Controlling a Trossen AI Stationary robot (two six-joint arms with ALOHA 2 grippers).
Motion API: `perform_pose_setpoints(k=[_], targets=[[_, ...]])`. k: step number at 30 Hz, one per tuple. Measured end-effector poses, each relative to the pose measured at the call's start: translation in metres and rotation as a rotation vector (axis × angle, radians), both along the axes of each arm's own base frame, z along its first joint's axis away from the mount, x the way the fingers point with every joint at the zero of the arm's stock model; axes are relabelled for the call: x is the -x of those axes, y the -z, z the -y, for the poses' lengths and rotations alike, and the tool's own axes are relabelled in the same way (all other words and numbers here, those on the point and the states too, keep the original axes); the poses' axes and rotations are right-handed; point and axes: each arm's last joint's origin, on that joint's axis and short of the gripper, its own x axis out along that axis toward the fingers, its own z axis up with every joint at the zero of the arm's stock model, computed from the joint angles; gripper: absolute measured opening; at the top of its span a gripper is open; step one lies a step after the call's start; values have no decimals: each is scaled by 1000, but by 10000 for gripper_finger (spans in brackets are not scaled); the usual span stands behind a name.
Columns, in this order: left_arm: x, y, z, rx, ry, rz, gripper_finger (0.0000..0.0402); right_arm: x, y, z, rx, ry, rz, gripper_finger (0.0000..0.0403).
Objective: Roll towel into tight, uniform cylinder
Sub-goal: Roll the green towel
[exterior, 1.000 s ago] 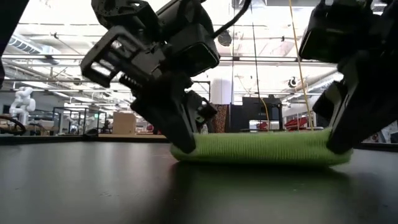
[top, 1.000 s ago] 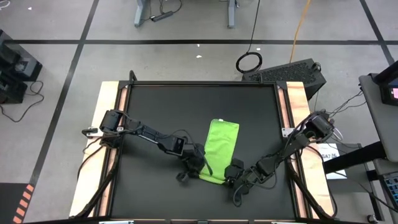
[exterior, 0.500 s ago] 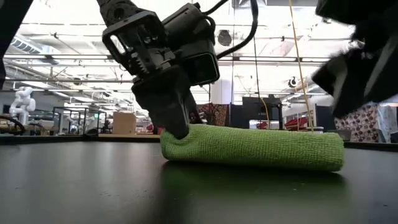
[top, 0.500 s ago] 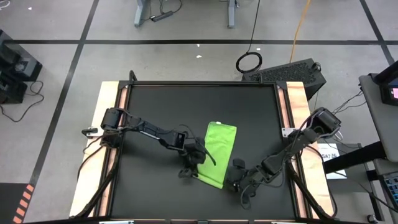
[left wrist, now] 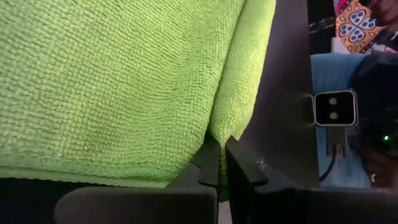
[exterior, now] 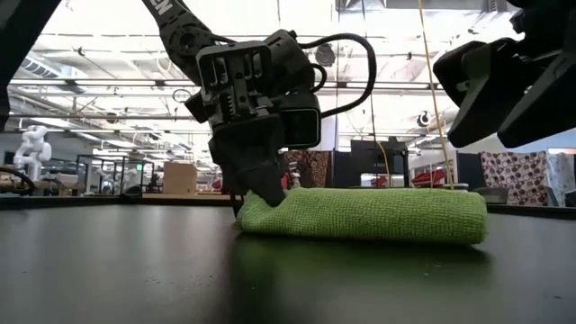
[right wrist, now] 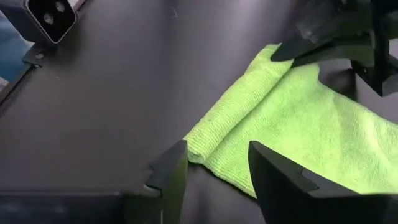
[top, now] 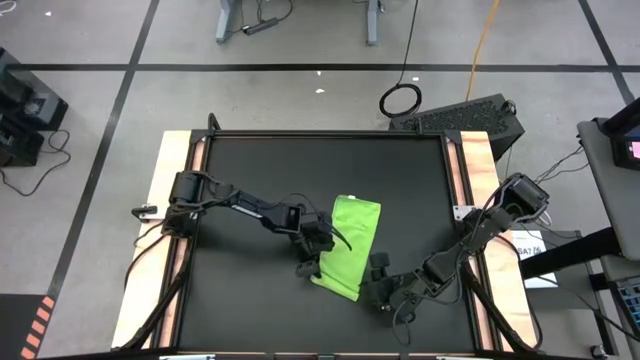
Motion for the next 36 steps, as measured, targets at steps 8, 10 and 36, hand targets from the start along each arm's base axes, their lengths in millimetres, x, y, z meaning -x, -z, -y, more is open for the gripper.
perform_pose_setpoints(k=[8, 10, 36], targets=[[0, 4, -2, 14, -30, -35, 9, -3, 13, -6, 29, -35, -4, 142], [-1, 4, -4, 21, -46, -47, 9, -5, 15, -9, 35, -53, 16, 144], [8, 10, 1, -2, -41, -151, 9, -22, 46, -16, 136, 86, -55, 103]])
